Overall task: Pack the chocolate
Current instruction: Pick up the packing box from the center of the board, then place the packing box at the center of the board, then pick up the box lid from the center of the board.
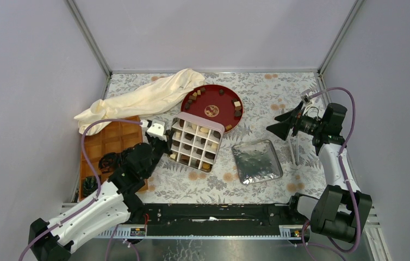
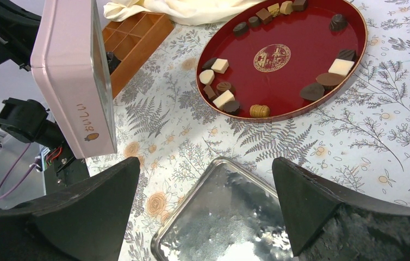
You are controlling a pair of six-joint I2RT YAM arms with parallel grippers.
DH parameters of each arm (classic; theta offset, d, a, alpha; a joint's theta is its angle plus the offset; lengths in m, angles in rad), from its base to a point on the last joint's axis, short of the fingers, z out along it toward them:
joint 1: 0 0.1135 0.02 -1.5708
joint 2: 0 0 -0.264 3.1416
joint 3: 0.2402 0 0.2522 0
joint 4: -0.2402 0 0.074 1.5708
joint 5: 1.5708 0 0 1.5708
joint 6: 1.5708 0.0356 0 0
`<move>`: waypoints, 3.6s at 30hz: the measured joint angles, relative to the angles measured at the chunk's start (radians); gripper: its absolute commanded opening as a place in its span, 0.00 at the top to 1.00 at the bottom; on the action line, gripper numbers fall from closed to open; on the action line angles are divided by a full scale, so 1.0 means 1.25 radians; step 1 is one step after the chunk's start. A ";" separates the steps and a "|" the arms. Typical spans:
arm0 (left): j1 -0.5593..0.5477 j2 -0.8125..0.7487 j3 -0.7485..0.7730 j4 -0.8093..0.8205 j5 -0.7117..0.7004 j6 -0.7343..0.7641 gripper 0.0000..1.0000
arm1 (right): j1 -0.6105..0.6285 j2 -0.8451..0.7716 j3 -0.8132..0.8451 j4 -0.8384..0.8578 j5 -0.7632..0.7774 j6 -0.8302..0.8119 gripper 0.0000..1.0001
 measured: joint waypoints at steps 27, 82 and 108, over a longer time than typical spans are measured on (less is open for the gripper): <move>0.029 0.279 0.169 -0.307 0.112 -0.266 1.00 | 0.000 0.000 0.000 -0.035 -0.006 -0.033 0.00; 0.158 0.129 0.211 -0.259 0.461 -0.153 0.01 | 0.425 0.043 -0.054 -0.766 0.424 -1.244 0.46; 0.181 0.078 0.199 -0.289 0.378 -0.077 0.01 | 0.571 0.103 -0.111 -0.651 0.582 -1.146 0.85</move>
